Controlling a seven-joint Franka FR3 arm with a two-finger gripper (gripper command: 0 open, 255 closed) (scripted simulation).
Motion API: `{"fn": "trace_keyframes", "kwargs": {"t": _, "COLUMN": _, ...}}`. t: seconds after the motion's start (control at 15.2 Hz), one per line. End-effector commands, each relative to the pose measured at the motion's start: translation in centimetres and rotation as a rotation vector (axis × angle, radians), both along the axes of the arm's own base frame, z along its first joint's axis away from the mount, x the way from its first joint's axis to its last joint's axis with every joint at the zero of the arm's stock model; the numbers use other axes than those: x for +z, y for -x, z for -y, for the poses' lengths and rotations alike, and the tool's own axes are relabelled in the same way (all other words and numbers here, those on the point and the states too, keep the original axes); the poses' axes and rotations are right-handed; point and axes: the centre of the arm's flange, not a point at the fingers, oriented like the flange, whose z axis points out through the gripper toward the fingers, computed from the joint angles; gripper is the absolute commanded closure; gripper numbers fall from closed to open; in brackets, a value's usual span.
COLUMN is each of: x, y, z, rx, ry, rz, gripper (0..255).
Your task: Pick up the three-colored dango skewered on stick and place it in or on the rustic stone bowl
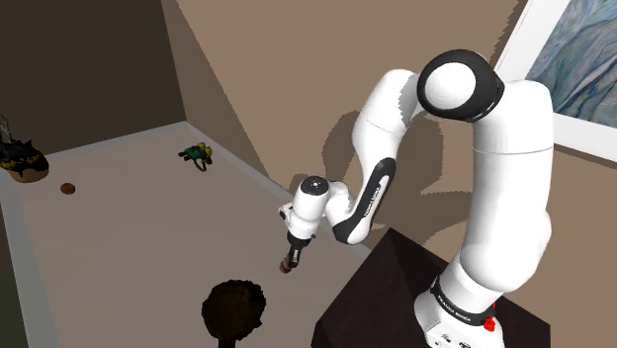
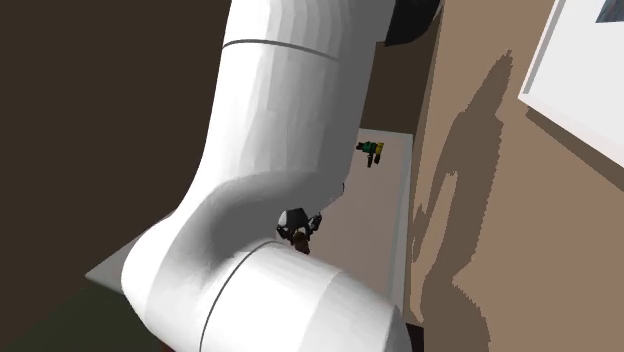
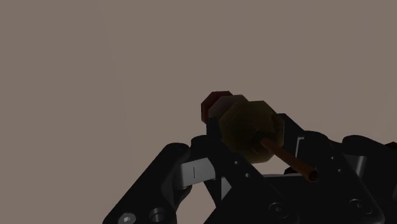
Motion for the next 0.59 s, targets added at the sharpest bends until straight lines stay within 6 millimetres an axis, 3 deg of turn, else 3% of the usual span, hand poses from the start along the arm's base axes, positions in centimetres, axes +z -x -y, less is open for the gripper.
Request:
{"fn": "trace_keyframes", "kwargs": {"t": 0.0, "x": 1.0, "y": 0.0, "z": 0.0, "rx": 0.000, "ry": 0.000, "rz": 0.000, "gripper": 255}}
{"fn": "trace_keyframes", "kwargs": {"t": 0.53, "x": 5.2, "y": 0.0, "z": 0.0, "rx": 0.000, "ry": 0.000, "rz": 0.000, "gripper": 255}}
